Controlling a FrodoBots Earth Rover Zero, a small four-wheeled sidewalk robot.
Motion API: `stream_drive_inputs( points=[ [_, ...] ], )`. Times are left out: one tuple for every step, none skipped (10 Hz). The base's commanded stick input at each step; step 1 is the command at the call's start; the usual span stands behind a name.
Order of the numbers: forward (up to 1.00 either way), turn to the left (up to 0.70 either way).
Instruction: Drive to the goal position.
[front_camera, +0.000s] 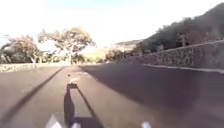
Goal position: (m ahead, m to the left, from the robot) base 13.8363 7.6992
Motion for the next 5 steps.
stream_drive_inputs(
  points=[
    [0.85, -0.1],
    [0.85, 0.0],
    [0.85, 0.0],
    [0.85, 0.0],
    [0.85, -0.03]
  ],
)
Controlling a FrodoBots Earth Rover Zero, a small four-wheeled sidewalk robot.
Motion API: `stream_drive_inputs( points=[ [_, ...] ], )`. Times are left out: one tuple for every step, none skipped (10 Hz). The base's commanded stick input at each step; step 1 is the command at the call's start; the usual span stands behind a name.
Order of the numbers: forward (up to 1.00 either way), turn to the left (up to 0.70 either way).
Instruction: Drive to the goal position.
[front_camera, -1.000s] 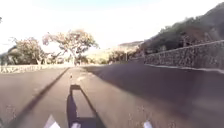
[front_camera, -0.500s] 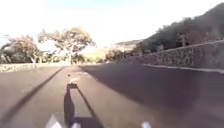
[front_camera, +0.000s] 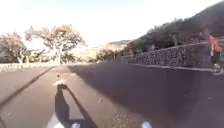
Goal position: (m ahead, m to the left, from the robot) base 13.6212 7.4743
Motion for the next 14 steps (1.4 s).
stream_drive_inputs(
  points=[
    [0.85, -0.15],
    [0.85, -0.28],
    [0.85, -0.12],
    [0.85, -0.06],
    [0.85, -0.01],
    [0.85, 0.0],
    [0.85, 0.0],
    [0.85, 0.0],
    [0.85, 0.0],
    [0.85, 0.0],
    [0.85, 0.0],
    [0.85, 0.0],
    [0.85, 0.0],
    [0.85, 0.0]
  ],
)
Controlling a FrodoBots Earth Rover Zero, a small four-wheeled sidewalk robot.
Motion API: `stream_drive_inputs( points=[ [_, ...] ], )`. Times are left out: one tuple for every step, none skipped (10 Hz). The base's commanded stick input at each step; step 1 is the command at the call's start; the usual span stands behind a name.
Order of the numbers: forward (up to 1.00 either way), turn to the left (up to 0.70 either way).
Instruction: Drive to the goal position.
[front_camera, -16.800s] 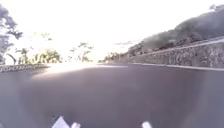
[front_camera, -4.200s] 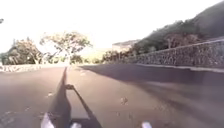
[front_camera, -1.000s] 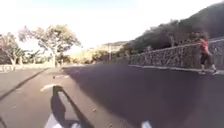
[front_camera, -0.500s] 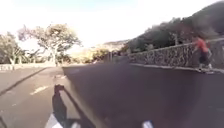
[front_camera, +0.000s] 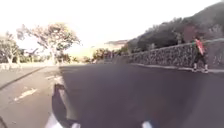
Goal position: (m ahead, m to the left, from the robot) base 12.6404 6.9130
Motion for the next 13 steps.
stream_drive_inputs(
  points=[
    [0.85, 0.0],
    [0.85, 0.0],
    [0.85, 0.0],
    [0.85, 0.0],
    [0.85, 0.0],
    [0.85, 0.0],
    [0.85, 0.0],
    [0.85, 0.0],
    [0.85, 0.0],
    [0.85, 0.0],
    [0.85, 0.0],
    [0.85, 0.0],
    [0.85, 0.0]
  ],
)
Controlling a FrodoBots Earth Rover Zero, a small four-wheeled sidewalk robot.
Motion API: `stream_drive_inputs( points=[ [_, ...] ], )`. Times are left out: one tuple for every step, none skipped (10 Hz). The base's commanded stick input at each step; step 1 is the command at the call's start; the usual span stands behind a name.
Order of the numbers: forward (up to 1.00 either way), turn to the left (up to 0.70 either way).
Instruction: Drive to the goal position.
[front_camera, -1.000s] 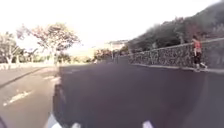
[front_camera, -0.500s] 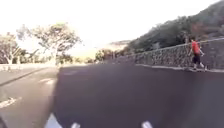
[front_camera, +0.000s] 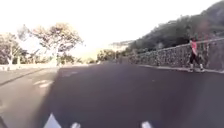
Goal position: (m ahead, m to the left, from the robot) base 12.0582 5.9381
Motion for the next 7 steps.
stream_drive_inputs(
  points=[
    [0.85, 0.0],
    [0.85, 0.0],
    [0.85, 0.0],
    [0.85, 0.0],
    [0.85, 0.0],
    [0.85, 0.0],
    [0.85, 0.0]
  ],
)
